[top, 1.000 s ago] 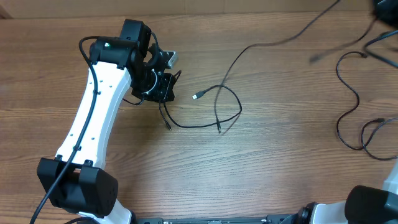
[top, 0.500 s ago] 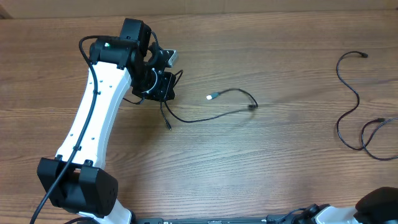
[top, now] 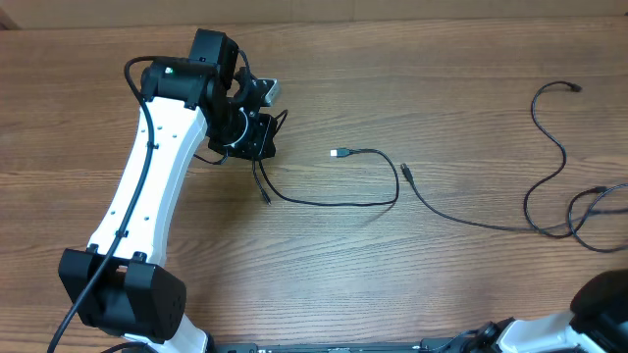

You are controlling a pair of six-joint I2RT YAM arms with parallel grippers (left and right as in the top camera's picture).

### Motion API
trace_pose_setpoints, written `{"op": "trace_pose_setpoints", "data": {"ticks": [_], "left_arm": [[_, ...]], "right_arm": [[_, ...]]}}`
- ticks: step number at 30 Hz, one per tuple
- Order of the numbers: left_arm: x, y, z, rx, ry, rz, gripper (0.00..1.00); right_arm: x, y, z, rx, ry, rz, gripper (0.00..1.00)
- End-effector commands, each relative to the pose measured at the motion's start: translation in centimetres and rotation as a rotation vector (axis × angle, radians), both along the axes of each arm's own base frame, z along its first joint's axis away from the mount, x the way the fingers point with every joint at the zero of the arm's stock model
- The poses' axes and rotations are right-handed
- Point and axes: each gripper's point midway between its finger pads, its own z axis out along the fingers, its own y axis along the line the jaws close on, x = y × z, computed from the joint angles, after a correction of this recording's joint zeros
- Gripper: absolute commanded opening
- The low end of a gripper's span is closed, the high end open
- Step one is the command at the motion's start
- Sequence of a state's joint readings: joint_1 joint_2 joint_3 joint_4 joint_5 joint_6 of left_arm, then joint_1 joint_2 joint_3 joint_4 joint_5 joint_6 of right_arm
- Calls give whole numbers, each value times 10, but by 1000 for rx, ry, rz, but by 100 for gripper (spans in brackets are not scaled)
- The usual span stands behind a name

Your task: Untangle cables

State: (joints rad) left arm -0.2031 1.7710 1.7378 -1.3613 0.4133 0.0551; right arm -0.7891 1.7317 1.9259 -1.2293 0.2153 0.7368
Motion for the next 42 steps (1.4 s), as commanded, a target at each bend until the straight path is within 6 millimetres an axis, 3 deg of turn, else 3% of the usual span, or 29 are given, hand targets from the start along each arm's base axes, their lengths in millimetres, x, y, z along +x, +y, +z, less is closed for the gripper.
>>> {"op": "trace_pose_setpoints", "data": {"ticks": [1, 6, 8, 10, 11, 13, 21, 25, 26, 33, 38, 42], "left_arm": [[-1, 1, 12, -4, -35, 10, 4], [-1, 1, 12, -4, -35, 10, 4], [-1, 0, 12, -7, -34, 10, 4], [-1, 0, 12, -7, -34, 10, 4], [-1, 0, 12, -7, -34, 10, 4], [-1, 0, 12, -7, -35, 9, 4], [0, 0, 12, -8, -39, 9, 4], [1, 0, 12, -9, -45, 9, 4], [1, 0, 12, -9, -45, 9, 4], [2, 0, 12, -8, -50, 9, 4], [3, 0, 12, -7, -53, 9, 4], [3, 0, 13, -7, -55, 9, 4]], "right_arm": [[54, 26, -5, 1, -12, 358, 4], [79, 59, -23, -23, 119, 653, 4], [75, 69, -31, 20, 148, 667, 15], [69, 78, -37, 66, 165, 676, 57], [69, 88, -40, 110, 148, 702, 71], [68, 100, -43, 162, 129, 727, 78], [65, 173, -52, 382, 77, 1007, 82], [58, 212, -77, 488, 158, 1072, 82], [54, 225, -92, 553, 193, 1017, 81], [27, 221, -162, 554, 419, 663, 84], [1, 227, -217, 615, 446, 422, 85], [-10, 227, -242, 611, 448, 333, 85]]}}
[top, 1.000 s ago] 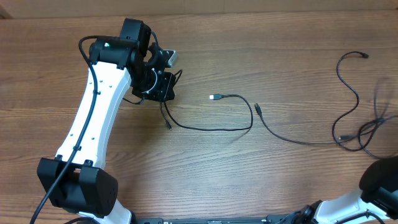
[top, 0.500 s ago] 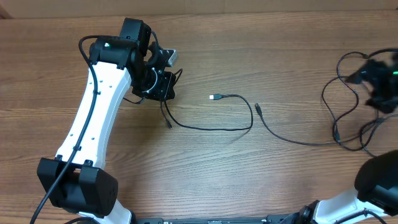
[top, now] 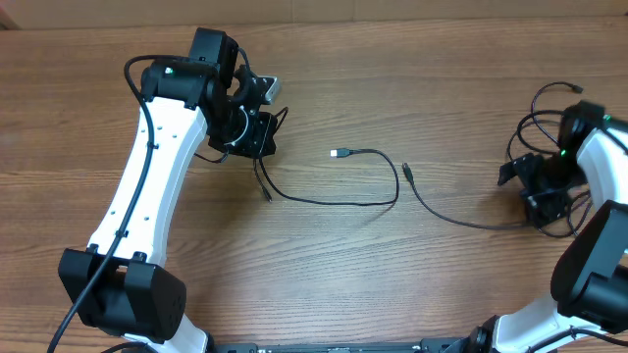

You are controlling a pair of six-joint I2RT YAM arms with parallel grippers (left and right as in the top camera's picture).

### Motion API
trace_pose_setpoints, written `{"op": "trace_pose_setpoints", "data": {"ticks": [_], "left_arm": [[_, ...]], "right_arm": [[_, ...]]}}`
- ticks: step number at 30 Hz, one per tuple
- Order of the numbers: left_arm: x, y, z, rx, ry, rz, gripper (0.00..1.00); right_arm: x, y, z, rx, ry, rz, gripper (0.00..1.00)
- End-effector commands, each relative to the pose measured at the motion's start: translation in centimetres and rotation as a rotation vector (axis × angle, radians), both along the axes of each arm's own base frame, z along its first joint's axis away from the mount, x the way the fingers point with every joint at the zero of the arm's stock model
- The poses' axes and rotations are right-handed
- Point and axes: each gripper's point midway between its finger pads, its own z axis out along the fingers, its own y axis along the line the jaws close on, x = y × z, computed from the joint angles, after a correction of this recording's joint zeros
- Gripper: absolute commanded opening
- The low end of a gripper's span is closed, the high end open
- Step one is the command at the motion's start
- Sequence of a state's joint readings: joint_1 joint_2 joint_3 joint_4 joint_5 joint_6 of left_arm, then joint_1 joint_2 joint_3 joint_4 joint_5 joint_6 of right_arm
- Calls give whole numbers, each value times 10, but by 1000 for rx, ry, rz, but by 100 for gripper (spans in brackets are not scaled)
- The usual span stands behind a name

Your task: Untangle cables

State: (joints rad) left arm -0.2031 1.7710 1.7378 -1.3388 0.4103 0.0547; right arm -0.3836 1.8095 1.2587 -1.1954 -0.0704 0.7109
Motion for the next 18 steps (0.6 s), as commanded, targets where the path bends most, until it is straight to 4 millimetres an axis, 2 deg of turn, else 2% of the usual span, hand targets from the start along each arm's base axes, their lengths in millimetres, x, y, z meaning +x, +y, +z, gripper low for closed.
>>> {"op": "trace_pose_setpoints", "data": {"ticks": [1, 10, 15, 18], "left_arm": [[-2, 1, 12, -5, -32, 9, 4], [-1, 1, 12, -6, -35, 9, 4], [-1, 1, 12, -7, -36, 8, 4], [-1, 0, 12, -7, -35, 9, 4]], "right_arm": [[-13, -5, -15, -66, 50, -142, 85], [-36, -29, -17, -226, 145, -156, 85], [-52, -22, -35, -217, 176, -155, 86], [-51, -22, -50, -226, 144, -159, 86]]}}
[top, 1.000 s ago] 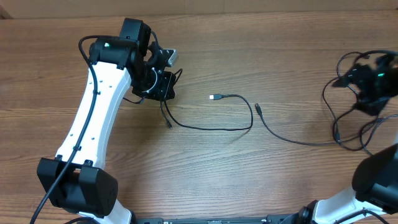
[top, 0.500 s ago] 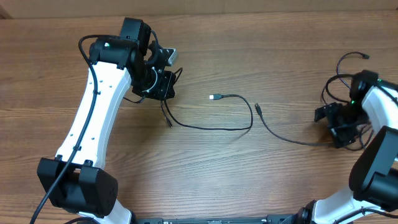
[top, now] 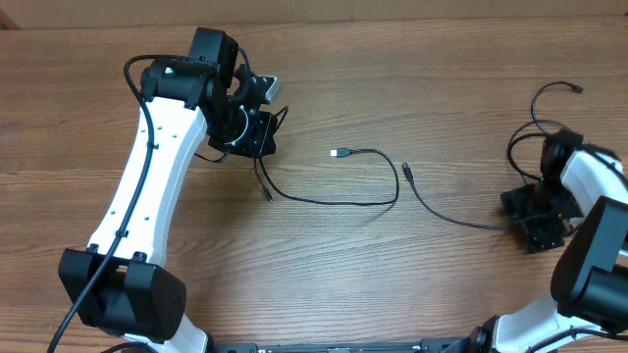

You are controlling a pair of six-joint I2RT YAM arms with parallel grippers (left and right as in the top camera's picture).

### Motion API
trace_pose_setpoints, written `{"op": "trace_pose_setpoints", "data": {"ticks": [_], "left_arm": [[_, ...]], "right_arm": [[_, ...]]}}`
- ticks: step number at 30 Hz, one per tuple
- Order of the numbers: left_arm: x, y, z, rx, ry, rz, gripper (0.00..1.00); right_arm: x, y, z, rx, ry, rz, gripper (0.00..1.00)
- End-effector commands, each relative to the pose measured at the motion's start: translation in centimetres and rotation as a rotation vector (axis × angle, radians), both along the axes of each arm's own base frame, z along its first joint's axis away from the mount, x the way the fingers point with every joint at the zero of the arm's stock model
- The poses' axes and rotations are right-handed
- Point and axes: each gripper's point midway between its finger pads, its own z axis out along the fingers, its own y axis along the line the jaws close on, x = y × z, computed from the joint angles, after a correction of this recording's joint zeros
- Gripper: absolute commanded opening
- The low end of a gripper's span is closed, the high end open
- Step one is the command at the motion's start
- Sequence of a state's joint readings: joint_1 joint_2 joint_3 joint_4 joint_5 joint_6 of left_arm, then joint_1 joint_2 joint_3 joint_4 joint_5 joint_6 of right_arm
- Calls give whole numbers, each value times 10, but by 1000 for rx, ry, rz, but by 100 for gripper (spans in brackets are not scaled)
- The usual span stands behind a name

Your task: Untangle cables

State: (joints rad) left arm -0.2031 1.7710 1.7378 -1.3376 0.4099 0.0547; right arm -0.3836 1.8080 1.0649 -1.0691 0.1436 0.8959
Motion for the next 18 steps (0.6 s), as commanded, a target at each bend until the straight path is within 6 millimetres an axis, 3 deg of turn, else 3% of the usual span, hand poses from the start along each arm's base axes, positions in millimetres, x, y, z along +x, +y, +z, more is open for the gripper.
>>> {"op": "trace_pose_setpoints", "data": {"ticks": [1, 3, 6, 8, 9, 12, 16, 18], "left_arm": [[-2, 0, 12, -7, -34, 8, 4], [-2, 0, 12, -7, -33, 9, 4], [-2, 0, 12, -10, -32, 9, 4], [-2, 0, 12, -11, -30, 15, 4], [-2, 0, 12, -11, -30, 15, 4], [-2, 0, 12, -11, -30, 16, 4], [-1, 0, 12, -13, -24, 29, 4], [-1, 0, 12, -13, -24, 29, 4]], "right_arm": [[-2, -3, -13, -37, -22, -5, 86], [7, -6, -15, -46, -58, 19, 73], [18, -10, -10, -53, -93, 16, 29], [31, -16, 3, -55, -128, 29, 8], [37, -18, 10, -49, -148, 45, 4], [68, -34, 47, -52, -249, 114, 4], [100, -71, 125, -116, -384, 168, 4], [106, -88, 155, -159, -436, 150, 4]]}}
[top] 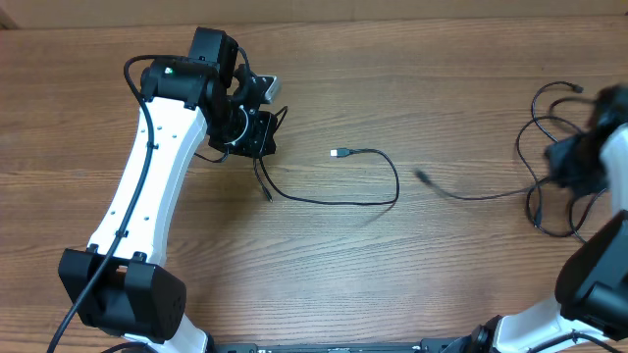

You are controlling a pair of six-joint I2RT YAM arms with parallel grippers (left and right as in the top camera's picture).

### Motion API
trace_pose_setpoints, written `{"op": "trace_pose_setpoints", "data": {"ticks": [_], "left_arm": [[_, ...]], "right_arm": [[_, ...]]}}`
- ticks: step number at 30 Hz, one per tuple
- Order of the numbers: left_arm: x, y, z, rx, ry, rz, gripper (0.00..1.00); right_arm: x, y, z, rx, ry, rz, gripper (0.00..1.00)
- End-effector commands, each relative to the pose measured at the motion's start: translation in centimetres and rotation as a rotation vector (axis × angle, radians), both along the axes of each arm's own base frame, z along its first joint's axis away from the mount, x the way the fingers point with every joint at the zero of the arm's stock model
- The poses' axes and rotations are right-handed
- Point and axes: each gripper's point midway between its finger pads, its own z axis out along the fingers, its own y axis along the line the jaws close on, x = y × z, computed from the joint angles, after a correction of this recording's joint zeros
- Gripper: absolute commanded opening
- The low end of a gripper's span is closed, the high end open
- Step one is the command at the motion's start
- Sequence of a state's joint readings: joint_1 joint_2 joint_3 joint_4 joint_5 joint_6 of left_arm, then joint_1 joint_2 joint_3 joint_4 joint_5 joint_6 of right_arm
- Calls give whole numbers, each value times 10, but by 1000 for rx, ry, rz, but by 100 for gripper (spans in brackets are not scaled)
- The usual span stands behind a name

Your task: Untangle cables

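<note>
Two thin black cables lie on the wooden table. The first cable (334, 203) curves from its silver plug (339, 153) round to my left gripper (255, 139), which seems shut on it at the left back. The second cable (481, 195) runs from its blurred free end (423, 177) rightward into loops (538, 118) by the right edge. My right gripper (571, 162), blurred, sits among those loops and appears shut on this cable. The two cables lie apart with a gap between them.
The left arm (147, 196) slants across the left of the table from its base at the front. The right arm (603, 255) rises along the right edge. The table's back edge (392, 20) runs along the top.
My right gripper has moved from the front right toward the back and right. The second cable's free end has shifted right, away from the first cable, and its loops have bunched. The left arm is unchanged.
At first the right arm was barely in view and the second cable lay spread out, its end close to the first cable's bend. Then my right gripper stood over the loops, then lower on them. Now the cable has been drawn rightward.
</note>
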State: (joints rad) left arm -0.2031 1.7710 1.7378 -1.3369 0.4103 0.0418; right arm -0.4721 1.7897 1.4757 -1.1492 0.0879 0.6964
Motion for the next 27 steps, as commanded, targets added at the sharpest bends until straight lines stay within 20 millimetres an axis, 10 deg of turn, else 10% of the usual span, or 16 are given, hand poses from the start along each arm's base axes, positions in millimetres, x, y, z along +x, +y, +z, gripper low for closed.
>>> {"op": "trace_pose_setpoints", "data": {"ticks": [1, 4, 10, 12, 16, 27], "left_arm": [[-2, 0, 12, -11, -29, 17, 4], [-2, 0, 12, -11, -28, 18, 4], [-2, 0, 12, -11, -28, 20, 4], [-2, 0, 12, -11, -27, 20, 4], [1, -5, 15, -41, -41, 13, 4], [23, -107, 97, -569, -268, -206, 7]], "right_arm": [[18, -39, 72, -102, -158, 6, 4], [22, -73, 113, -176, -261, -57, 4], [13, -107, 127, -225, -310, -130, 4], [10, -105, 124, -206, -302, -132, 26], [44, -49, 127, -19, -433, 250, 73], [56, 134, 117, 261, -366, 879, 84]]}}
